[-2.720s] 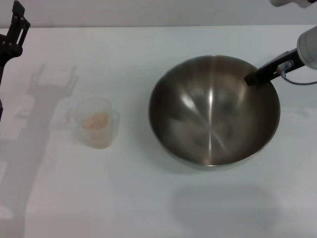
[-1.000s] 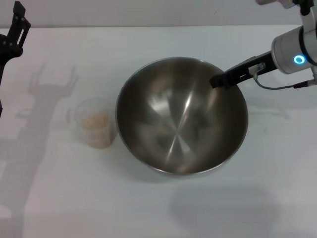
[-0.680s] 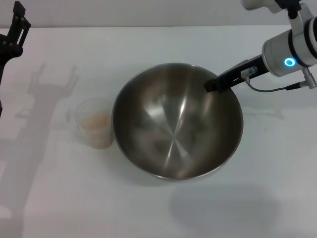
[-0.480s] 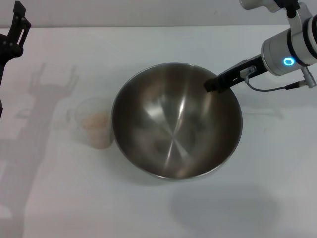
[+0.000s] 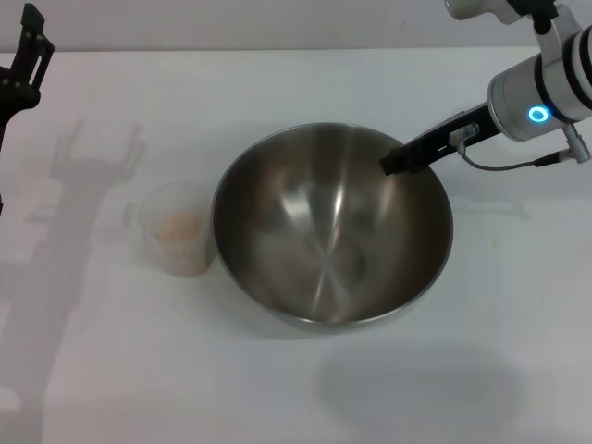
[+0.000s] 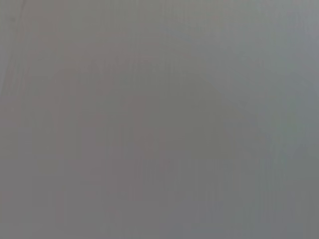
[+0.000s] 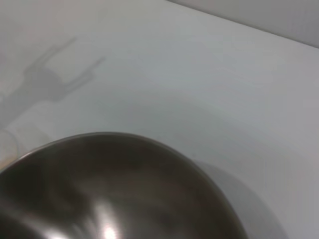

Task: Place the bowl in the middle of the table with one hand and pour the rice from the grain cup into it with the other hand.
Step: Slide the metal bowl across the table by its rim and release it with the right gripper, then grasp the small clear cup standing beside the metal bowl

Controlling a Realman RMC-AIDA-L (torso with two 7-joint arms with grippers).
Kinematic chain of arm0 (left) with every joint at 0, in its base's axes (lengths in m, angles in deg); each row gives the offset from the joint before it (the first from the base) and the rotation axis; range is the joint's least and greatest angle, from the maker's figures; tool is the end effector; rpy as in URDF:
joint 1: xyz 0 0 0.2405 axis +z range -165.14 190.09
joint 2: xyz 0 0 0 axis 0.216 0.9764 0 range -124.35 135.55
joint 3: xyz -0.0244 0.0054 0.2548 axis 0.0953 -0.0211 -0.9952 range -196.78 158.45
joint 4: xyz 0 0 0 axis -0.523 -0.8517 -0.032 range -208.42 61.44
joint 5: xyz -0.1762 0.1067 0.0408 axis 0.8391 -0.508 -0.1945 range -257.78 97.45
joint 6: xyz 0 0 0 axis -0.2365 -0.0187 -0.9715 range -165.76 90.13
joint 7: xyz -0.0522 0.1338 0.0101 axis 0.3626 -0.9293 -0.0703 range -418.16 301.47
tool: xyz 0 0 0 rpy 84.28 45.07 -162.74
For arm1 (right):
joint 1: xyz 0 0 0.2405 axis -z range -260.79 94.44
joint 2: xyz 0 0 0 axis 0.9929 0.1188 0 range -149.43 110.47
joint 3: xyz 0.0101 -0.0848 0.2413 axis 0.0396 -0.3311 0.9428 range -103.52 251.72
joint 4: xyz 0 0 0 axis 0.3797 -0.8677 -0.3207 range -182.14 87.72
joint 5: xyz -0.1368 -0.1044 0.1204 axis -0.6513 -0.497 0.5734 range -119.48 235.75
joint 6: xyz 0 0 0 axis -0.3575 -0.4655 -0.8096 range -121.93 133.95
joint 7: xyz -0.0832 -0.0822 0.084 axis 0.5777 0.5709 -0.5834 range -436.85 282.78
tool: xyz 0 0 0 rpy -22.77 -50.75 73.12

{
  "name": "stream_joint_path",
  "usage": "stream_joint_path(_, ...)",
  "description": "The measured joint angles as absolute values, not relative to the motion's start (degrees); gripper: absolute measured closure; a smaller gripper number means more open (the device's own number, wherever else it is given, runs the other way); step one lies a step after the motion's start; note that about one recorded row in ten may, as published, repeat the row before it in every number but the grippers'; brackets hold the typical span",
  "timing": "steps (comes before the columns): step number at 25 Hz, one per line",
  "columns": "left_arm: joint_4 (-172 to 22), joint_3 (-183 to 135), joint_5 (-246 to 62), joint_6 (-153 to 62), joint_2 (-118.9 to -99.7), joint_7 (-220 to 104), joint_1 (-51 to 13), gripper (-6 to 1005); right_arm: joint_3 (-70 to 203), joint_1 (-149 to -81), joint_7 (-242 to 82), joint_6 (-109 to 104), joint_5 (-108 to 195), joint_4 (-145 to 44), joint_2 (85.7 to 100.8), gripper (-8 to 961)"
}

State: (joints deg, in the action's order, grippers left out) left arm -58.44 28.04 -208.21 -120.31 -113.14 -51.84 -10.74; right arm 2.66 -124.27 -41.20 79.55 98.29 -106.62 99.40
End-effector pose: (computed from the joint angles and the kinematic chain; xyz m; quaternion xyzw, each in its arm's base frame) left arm -0.2872 0.3216 0.0085 -0.6361 -0.1490 -0.4223 0.6284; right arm 0.1815 0.3998 -0.0175 -0.9027 0.3833 -0.0496 0.1889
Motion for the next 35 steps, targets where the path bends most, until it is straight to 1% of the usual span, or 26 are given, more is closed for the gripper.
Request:
stream_joint_path(7,-58.47,28.03,-208.16,-120.46,-113.14,-51.84,-10.62,169,1.93,-124.69,-41.58,79.86,96.32,-108.15,99.47,619)
stream_joint_path(17,-58.55,28.03,-207.9,-121.47,-113.14,-51.84,-9.67,169,1.55,-123.13,-41.54,77.18,95.31,-117.21,99.59,427)
stream_joint_path(20,-58.55,28.04,-207.79,-121.94,-113.14,-51.84,-9.25,169,0.59,-122.52,-41.35,73.54,95.31,-119.06,99.61,417)
stream_joint_path(23,-58.55,28.04,-207.77,-122.52,-113.14,-51.84,-8.86,169,-2.67,-120.02,-41.29,67.55,95.3,-121.96,99.61,407)
stream_joint_path(26,-58.55,28.03,-207.77,-122.92,-113.14,-51.84,-8.43,169,-7.92,-115.47,-41.27,58.78,94.68,-126.47,99.62,397)
stream_joint_path(27,-58.55,28.03,-207.77,-122.96,-113.14,-51.84,-8.38,169,-11.28,-112.08,-41.25,52.27,93.44,-129.22,99.74,394)
stream_joint_path(28,-58.55,28.03,-207.8,-123.03,-113.14,-51.84,-8.29,169,-11.28,-112.08,-41.25,52.27,93.44,-129.22,99.74,390)
stream_joint_path(31,-58.55,28.03,-207.82,-123.09,-113.14,-51.83,-8.18,169,-16.18,-107.06,-41.24,40.7,91.9,-131.44,100.0,380)
stream_joint_path(35,-58.55,28.01,-207.81,-123.09,-113.14,-51.72,-8.14,169,-21.67,-101.48,-41.23,22.78,91.79,-129.74,100.06,367)
